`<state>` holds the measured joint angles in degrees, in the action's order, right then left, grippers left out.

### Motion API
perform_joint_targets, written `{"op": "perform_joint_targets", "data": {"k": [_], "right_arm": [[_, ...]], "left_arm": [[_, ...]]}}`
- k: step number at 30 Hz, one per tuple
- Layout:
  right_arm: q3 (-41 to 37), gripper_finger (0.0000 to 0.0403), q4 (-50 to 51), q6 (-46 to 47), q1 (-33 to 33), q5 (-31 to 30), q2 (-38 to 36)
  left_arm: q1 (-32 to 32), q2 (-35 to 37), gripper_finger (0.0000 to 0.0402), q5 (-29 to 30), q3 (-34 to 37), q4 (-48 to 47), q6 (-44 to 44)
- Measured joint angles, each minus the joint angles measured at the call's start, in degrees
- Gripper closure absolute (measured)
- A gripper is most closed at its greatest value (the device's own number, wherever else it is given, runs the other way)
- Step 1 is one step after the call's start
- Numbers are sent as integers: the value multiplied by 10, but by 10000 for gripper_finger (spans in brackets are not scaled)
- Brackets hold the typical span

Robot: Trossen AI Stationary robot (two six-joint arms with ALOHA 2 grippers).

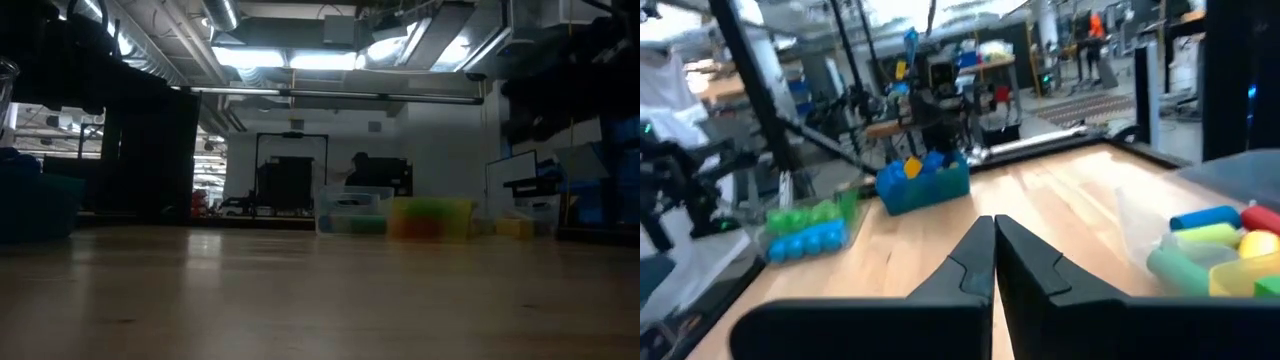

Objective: Sort blocks by size
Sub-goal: Return to Home Position

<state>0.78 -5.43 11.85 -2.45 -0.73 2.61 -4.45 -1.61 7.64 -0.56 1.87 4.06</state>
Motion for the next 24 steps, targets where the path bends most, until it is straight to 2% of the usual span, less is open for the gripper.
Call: {"op": "perform_joint_targets", "data": {"k": [4,10,19,24], "right_arm": [[11,388,26,1,-21,42,0],[17,388,56,1,-21,48,-6],[21,388,100,12,-21,-7,-5],[21,388,102,-1,-21,-6,-4]], "left_arm": [[0,0,188,0,0,0,0],[0,0,188,0,0,0,0],[0,0,188,0,0,0,0],[0,0,188,0,0,0,0]]}}
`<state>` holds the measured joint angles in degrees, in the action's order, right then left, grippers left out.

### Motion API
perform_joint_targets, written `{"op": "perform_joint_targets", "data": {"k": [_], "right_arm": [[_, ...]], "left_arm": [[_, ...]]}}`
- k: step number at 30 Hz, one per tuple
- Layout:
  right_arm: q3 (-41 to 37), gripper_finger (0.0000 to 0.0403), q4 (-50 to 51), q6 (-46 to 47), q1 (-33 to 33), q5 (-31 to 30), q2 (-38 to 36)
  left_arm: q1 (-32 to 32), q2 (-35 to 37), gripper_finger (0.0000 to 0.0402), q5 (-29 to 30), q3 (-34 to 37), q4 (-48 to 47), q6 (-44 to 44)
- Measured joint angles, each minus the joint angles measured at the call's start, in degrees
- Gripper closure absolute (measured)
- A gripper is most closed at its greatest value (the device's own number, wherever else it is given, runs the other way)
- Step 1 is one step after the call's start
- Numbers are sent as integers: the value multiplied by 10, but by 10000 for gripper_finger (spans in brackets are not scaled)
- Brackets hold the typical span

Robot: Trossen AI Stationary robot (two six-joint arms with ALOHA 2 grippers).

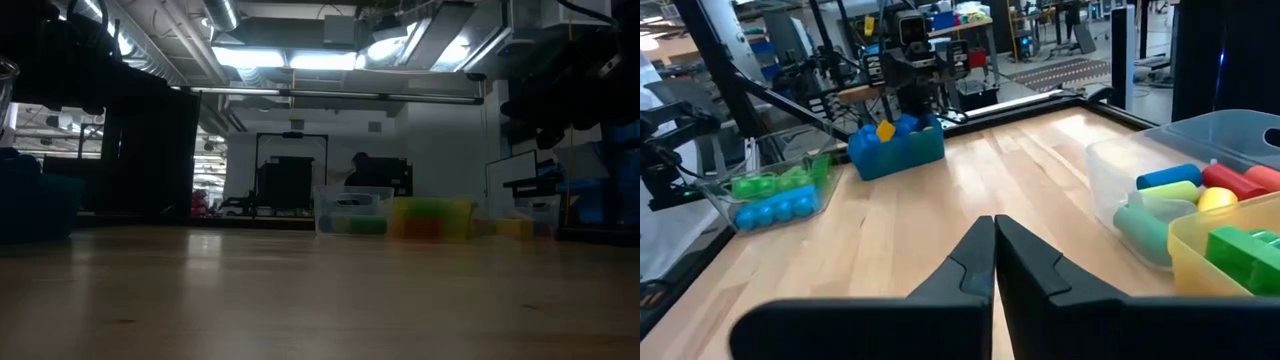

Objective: Sort blocks by size
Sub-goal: Return to Home Position

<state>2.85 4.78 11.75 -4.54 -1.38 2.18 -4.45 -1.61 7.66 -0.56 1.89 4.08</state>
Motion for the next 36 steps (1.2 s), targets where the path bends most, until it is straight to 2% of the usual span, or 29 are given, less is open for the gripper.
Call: {"op": "perform_joint_targets", "data": {"k": [36], "right_arm": [[-2,388,-16,-1,0,4,0]], "left_arm": [[0,0,188,0,0,0,0]]}}
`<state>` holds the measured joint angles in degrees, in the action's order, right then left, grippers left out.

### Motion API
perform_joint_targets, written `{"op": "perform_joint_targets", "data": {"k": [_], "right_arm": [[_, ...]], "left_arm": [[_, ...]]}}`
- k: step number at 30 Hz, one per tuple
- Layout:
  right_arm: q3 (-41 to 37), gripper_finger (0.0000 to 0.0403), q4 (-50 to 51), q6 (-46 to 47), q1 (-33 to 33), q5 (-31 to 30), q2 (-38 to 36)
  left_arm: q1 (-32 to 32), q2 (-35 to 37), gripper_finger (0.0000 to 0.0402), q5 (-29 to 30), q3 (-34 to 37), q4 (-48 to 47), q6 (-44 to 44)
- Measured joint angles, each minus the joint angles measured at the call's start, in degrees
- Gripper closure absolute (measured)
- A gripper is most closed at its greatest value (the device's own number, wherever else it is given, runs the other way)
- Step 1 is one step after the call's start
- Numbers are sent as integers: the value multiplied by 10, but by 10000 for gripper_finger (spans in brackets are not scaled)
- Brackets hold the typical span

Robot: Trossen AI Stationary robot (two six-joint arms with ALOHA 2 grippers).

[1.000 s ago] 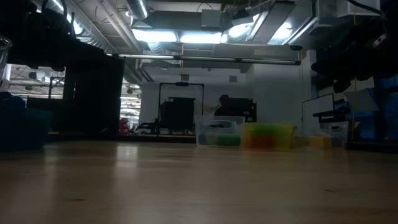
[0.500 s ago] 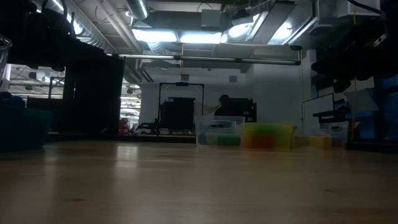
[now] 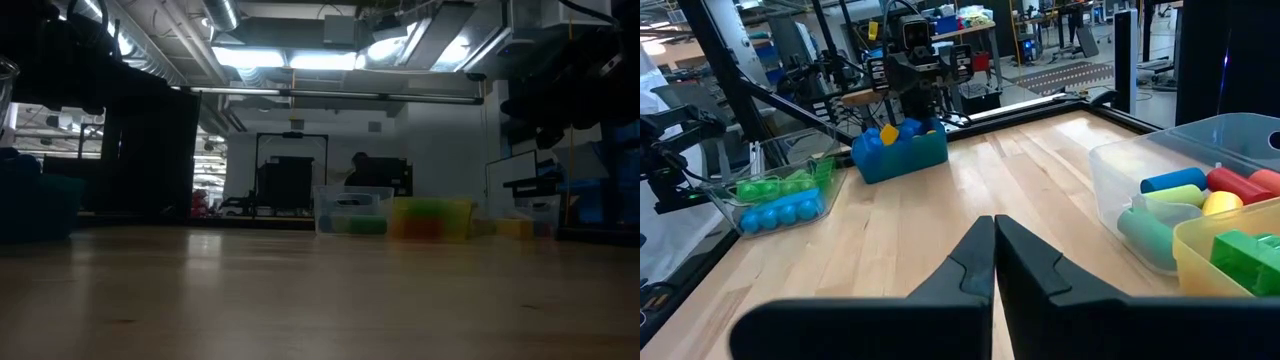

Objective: Sort blocks by size
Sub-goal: Return to Home Position

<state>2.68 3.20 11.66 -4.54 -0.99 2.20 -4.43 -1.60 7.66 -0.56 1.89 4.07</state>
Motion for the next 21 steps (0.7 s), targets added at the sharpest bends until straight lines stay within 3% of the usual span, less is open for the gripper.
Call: {"op": "perform_joint_targets", "data": {"k": [21], "right_arm": [[0,388,0,0,0,0,15]], "left_arm": [[0,0,188,0,0,0,0]]}}
